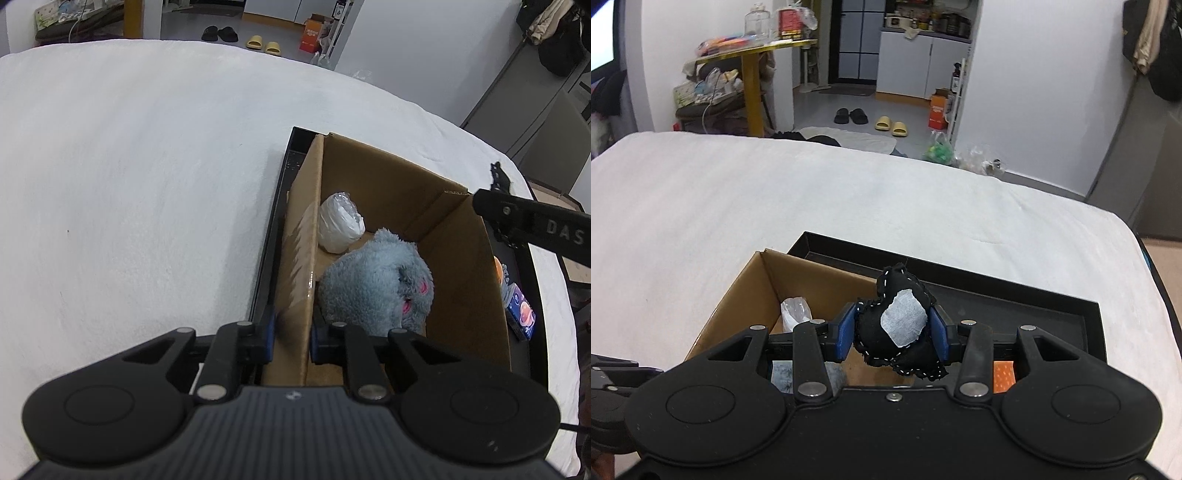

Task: Organize soft objects
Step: 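Carry the black patch with the right gripper and release it into the box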

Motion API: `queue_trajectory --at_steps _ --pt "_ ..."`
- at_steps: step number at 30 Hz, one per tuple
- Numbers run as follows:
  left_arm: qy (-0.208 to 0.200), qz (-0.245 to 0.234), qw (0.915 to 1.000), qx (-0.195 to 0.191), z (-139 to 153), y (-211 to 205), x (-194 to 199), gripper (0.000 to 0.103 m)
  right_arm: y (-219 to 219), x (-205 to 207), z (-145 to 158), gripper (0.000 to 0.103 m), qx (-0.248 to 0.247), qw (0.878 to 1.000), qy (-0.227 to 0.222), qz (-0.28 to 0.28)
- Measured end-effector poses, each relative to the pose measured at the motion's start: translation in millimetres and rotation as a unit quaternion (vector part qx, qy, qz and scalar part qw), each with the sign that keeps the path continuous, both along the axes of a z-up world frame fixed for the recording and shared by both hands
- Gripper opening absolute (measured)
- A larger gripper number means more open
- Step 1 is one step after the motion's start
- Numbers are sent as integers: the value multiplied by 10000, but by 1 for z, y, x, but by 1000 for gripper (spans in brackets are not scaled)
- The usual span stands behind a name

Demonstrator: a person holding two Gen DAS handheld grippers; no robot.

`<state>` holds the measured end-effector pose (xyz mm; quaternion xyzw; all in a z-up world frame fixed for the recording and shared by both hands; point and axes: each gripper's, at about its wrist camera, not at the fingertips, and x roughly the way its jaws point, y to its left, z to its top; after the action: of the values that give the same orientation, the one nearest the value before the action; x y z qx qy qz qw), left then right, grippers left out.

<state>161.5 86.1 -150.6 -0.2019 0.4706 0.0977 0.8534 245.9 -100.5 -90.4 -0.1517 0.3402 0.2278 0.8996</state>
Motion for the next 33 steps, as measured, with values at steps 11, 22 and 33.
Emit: queue_trajectory --at_steps 11,22,33 --pt "-17 39 9999 -93 0 4 -1 17 -2 -4 -3 65 13 10000 -28 15" --pt "-26 36 9999 -118 2 3 -2 18 -6 -8 -7 80 32 9999 51 -143" --pt "-102 36 9999 69 9 -1 0 40 -46 -7 -13 90 159 9975 142 -680"
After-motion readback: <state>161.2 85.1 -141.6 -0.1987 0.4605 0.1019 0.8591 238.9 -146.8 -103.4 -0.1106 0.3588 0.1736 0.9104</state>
